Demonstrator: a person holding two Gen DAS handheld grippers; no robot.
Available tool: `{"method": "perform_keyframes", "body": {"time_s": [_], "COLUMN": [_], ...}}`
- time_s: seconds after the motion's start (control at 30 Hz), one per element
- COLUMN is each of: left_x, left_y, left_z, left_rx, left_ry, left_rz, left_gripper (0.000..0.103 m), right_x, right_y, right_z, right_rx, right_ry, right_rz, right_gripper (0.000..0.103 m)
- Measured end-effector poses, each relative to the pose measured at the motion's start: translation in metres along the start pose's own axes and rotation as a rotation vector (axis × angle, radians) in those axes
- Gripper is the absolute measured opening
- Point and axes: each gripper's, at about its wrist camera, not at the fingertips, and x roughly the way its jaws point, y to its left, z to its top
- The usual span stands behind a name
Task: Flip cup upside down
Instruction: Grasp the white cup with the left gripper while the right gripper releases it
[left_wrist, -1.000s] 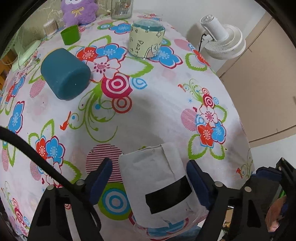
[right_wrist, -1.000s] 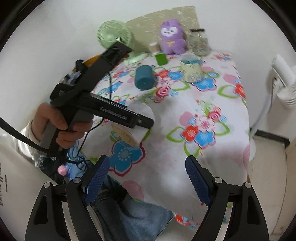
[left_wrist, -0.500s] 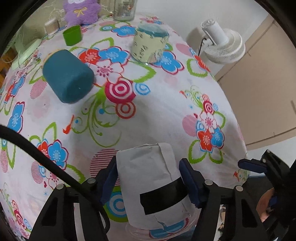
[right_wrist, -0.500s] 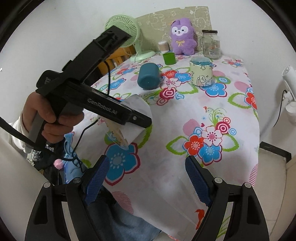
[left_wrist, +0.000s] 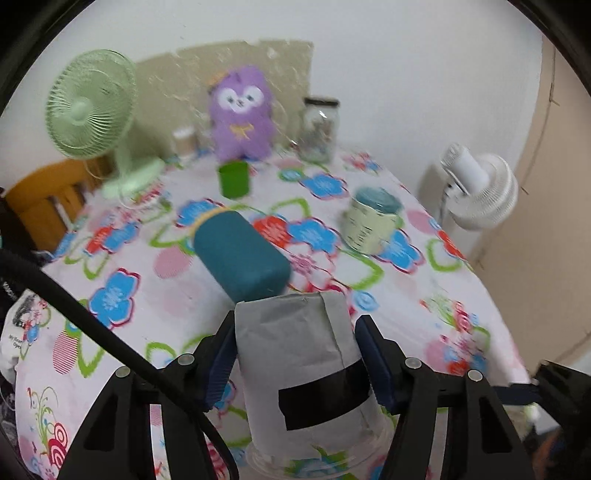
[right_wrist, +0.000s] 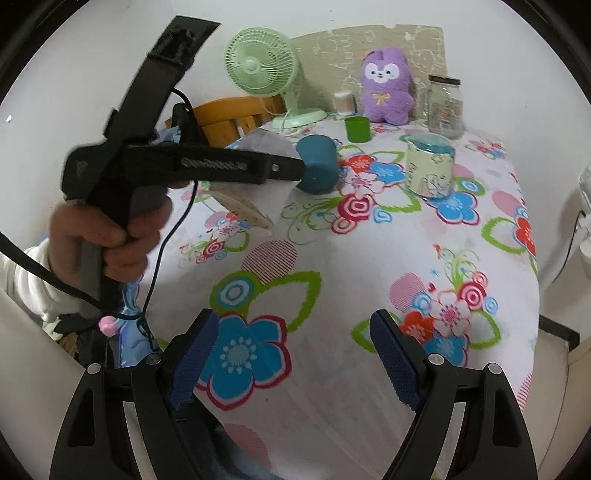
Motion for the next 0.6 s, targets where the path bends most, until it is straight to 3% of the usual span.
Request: {"method": "perform_keyframes", "body": {"time_s": [0.1,0.33,0.6], "left_x": [0.006,0.008,0.011], "left_y": [0.006,0.005,0.009], "left_z": [-0.011,-0.035,-0.052], "left_rx": [-0.015,-0.025,-0.056], "left_ry": [-0.037,-0.01,0.076], "left_rz": [0.02,-0.005,-0.029], "left_gripper": [0.063,0.063,0.062], "right_x": [0.005,0.007,0.008], "right_y": [0.006,0.016,0.02], "right_z": [0.0,-0.004,-0.006], "right_rx": [-0.022,-0.06,-0.068], "right_ry": [0.01,0.032,0.034], "right_rz": [0.004,0.0,-0.002], "right_gripper": [0.086,0.086,0.086]}}
